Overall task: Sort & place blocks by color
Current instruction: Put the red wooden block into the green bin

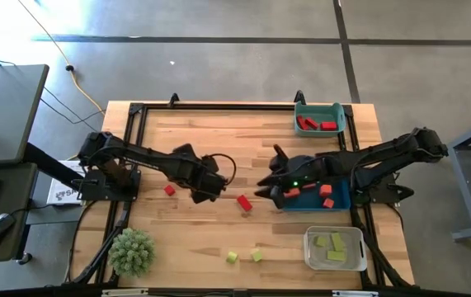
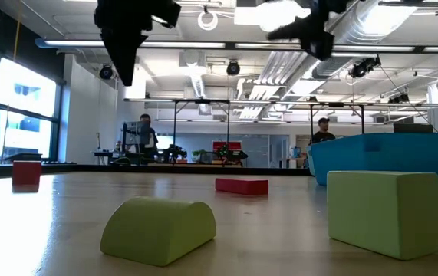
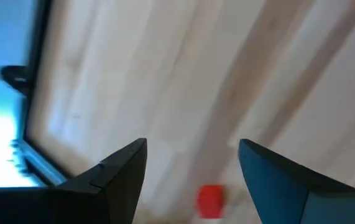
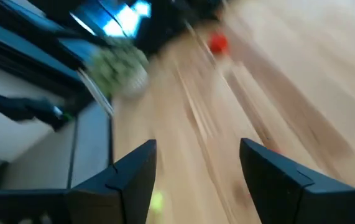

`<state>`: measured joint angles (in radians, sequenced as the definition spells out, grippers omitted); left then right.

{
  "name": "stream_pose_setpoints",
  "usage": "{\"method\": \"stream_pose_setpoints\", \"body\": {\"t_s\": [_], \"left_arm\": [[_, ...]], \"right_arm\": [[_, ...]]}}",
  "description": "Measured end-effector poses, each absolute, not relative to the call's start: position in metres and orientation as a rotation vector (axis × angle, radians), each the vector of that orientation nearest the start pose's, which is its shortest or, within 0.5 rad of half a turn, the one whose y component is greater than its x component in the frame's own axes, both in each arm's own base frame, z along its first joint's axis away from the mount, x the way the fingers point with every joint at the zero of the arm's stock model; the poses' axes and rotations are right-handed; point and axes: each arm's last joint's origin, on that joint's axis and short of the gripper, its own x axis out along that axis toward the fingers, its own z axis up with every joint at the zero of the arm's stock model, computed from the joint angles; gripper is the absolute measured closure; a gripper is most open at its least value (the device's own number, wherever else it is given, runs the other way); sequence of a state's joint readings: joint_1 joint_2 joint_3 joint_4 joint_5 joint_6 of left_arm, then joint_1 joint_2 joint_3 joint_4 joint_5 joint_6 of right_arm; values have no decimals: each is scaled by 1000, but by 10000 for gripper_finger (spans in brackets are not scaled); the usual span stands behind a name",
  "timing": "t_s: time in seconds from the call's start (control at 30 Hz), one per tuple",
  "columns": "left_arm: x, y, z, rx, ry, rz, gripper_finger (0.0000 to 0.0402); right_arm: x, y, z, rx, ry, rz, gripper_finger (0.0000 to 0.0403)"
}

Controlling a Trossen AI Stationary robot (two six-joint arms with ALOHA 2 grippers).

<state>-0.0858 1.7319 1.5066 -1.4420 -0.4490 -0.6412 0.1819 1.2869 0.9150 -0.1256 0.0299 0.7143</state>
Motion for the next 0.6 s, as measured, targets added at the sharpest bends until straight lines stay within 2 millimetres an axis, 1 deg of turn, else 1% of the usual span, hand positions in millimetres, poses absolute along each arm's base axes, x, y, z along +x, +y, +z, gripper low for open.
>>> {"method": "stream_pose_setpoints", "body": {"t_s": [0.13,0.2,0.3,0.37,0.43,0.47,0.53,0.6], "left_arm": [[296,-6,280,47,1483,791,158],[292,-1,285,84,1477,812,158],[285,6,292,110,1464,826,158],[280,12,300,109,1442,838,158],[275,17,307,113,1411,850,158],[271,19,311,106,1394,860,158],[266,25,318,82,1367,879,158],[261,29,323,59,1343,892,158]], "right_arm": [[283,47,291,593,364,-2,187],[285,45,297,572,302,11,187],[289,43,305,556,263,9,187],[292,43,312,525,274,-6,187],[300,44,320,495,281,-27,187],[302,44,321,476,318,-49,187],[311,45,325,458,370,-91,187],[315,45,322,453,469,-146,187]]}}
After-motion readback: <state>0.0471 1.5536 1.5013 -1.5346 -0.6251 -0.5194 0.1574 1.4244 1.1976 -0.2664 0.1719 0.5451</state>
